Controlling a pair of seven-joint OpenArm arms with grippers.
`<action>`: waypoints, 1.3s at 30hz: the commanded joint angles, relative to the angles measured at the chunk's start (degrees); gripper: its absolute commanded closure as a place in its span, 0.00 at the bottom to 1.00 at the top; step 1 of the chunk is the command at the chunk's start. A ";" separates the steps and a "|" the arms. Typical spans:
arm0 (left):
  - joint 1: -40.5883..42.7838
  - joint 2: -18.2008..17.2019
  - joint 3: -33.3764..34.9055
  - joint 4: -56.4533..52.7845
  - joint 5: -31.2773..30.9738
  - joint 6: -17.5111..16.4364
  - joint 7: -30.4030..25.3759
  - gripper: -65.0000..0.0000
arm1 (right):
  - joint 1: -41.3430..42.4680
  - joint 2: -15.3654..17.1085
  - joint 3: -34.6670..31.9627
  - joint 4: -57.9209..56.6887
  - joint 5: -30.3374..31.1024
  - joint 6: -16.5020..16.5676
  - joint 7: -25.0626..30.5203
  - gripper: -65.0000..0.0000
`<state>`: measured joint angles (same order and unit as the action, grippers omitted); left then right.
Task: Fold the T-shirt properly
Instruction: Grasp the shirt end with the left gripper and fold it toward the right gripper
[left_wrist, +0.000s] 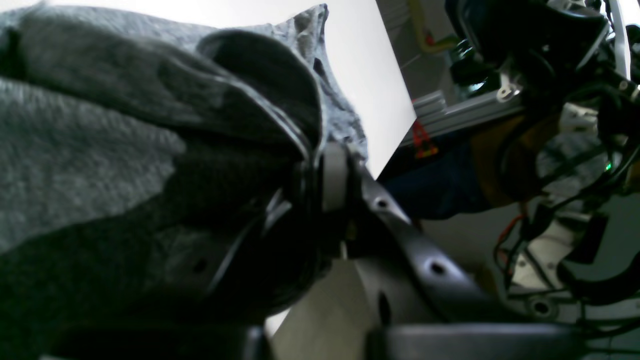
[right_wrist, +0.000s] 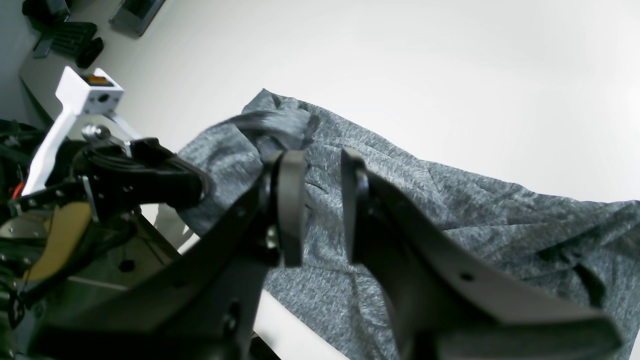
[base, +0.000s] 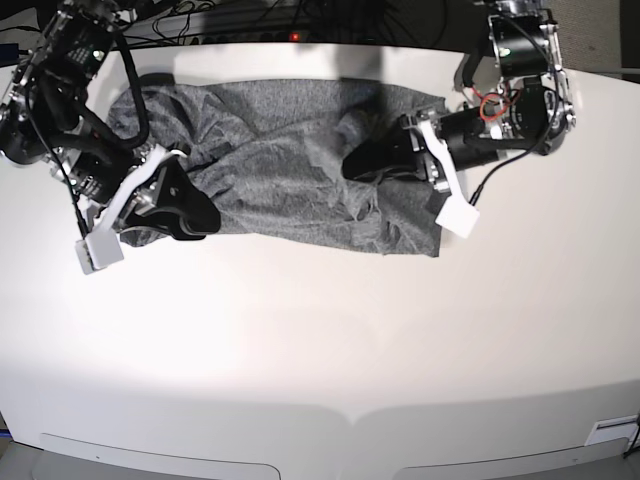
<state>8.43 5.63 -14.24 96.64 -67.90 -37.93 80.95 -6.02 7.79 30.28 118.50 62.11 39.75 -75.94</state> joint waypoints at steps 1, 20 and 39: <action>-0.26 1.03 0.09 0.94 -1.92 -0.28 -0.95 1.00 | 0.59 0.44 0.09 0.96 1.60 0.25 1.05 0.79; 0.92 2.45 1.53 0.94 -8.66 -1.51 -0.95 0.55 | 0.59 0.46 0.09 0.96 1.57 0.25 1.07 0.79; -11.30 -7.67 5.73 0.94 16.65 -2.07 -8.90 0.55 | 5.92 0.44 0.09 0.96 -1.77 0.25 15.74 0.79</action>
<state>-2.07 -2.20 -8.62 96.64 -49.80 -39.62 72.93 -0.75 7.77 30.28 118.50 59.35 39.72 -61.65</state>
